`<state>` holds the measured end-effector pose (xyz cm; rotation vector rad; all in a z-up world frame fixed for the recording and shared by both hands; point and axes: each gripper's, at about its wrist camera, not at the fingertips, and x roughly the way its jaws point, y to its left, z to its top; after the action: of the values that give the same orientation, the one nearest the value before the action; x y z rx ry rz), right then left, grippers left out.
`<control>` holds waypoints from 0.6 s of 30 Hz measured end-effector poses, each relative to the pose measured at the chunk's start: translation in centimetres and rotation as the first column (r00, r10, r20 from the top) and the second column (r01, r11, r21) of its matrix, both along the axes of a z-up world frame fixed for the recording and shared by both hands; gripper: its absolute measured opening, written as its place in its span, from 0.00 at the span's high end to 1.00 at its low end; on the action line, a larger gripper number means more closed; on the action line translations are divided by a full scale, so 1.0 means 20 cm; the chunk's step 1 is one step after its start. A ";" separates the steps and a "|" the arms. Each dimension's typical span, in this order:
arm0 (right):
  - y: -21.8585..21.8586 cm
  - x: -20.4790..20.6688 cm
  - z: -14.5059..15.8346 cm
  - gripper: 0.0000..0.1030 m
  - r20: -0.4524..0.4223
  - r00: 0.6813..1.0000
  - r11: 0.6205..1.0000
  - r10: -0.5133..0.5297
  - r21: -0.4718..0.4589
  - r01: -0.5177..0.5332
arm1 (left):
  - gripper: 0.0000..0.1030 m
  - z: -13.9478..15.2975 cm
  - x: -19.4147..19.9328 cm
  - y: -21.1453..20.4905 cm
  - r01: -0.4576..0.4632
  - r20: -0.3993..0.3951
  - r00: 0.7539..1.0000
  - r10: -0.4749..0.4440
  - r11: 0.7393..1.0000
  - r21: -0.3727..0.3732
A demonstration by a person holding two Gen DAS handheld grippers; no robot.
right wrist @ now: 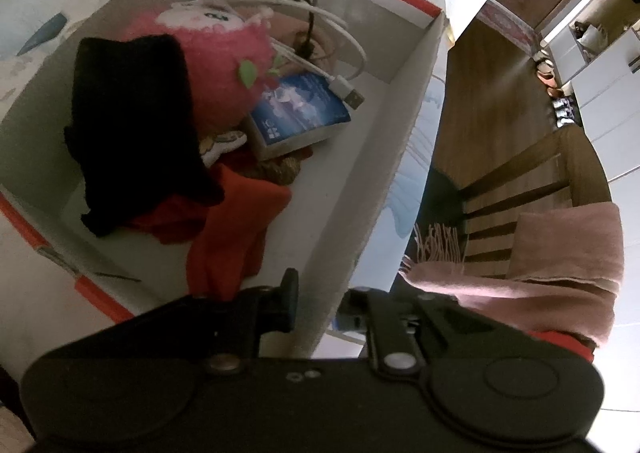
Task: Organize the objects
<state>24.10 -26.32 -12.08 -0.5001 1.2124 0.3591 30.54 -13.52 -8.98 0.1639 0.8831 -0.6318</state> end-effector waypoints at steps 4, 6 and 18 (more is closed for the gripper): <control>-0.02 -0.04 0.06 0.86 0.023 1.000 1.000 0.002 0.015 -0.003 | 0.24 0.03 -0.08 0.05 -0.034 0.018 0.999 0.034 0.999 -0.032; -0.03 -0.06 0.10 0.85 0.041 0.999 1.000 0.000 0.020 0.000 | 0.24 0.05 -0.12 0.07 -0.046 0.027 0.999 0.047 0.998 -0.050; -0.06 -0.28 0.43 0.83 0.161 0.973 0.974 -0.164 0.183 0.134 | 0.24 0.15 -0.42 0.23 -0.062 0.089 0.993 0.073 0.991 -0.121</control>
<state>18.59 -27.43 -3.55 -0.2836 1.0313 0.2811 22.06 -8.99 -5.95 0.0560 0.7562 -0.6071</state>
